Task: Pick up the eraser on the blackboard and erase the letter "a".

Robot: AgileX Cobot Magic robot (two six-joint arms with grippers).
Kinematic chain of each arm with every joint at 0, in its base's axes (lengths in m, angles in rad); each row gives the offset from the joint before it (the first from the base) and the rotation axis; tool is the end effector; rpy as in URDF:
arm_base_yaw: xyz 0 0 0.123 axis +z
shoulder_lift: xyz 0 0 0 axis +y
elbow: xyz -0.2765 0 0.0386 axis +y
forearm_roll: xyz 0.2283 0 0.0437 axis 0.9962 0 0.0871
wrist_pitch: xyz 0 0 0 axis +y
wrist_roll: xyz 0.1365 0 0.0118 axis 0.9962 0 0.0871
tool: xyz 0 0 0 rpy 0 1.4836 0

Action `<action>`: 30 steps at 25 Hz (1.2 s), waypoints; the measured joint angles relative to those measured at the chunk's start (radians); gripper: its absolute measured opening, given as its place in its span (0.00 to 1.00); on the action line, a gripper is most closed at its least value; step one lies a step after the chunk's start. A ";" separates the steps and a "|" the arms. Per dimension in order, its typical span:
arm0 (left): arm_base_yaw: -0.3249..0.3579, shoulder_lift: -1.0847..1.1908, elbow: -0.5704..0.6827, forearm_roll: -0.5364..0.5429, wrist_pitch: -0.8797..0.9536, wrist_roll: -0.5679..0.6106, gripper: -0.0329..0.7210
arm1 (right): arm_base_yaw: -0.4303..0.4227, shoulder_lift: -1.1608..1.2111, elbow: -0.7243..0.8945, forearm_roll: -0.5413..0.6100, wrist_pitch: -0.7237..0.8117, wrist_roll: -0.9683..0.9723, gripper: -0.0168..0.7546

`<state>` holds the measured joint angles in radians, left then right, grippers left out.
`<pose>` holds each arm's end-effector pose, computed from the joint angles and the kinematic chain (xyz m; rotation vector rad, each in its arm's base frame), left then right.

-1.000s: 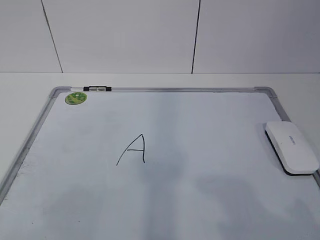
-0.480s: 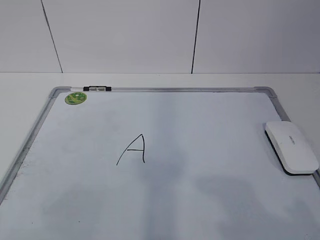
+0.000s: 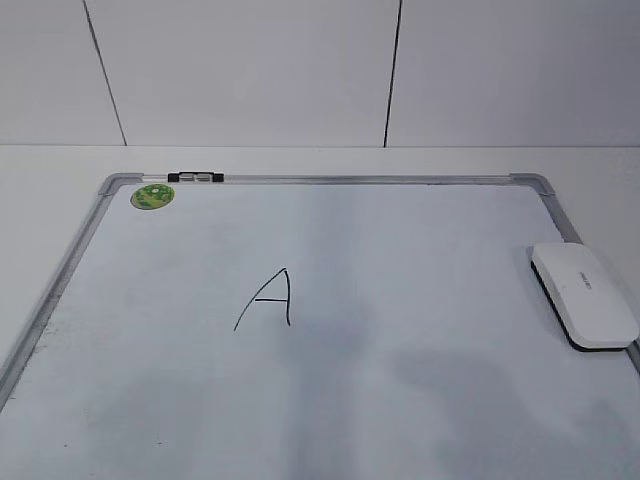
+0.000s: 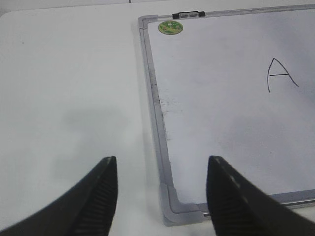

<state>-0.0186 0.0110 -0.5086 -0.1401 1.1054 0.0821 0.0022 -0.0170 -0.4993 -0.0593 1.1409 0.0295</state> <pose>0.0215 -0.0175 0.2447 0.1150 2.0825 -0.1304 0.0174 -0.0073 0.2375 0.0350 2.1068 -0.0526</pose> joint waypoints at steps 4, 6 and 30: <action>0.000 0.000 0.000 0.000 0.000 0.000 0.61 | 0.000 0.000 0.000 0.000 0.002 0.000 0.79; 0.000 0.000 0.000 0.000 0.000 0.000 0.61 | 0.000 0.000 0.000 0.000 0.002 0.000 0.79; 0.000 0.000 0.000 0.000 0.000 0.000 0.61 | 0.000 0.000 0.000 0.000 0.002 0.000 0.79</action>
<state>-0.0186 0.0110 -0.5086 -0.1401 1.1054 0.0821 0.0022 -0.0170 -0.4993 -0.0593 1.1427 0.0295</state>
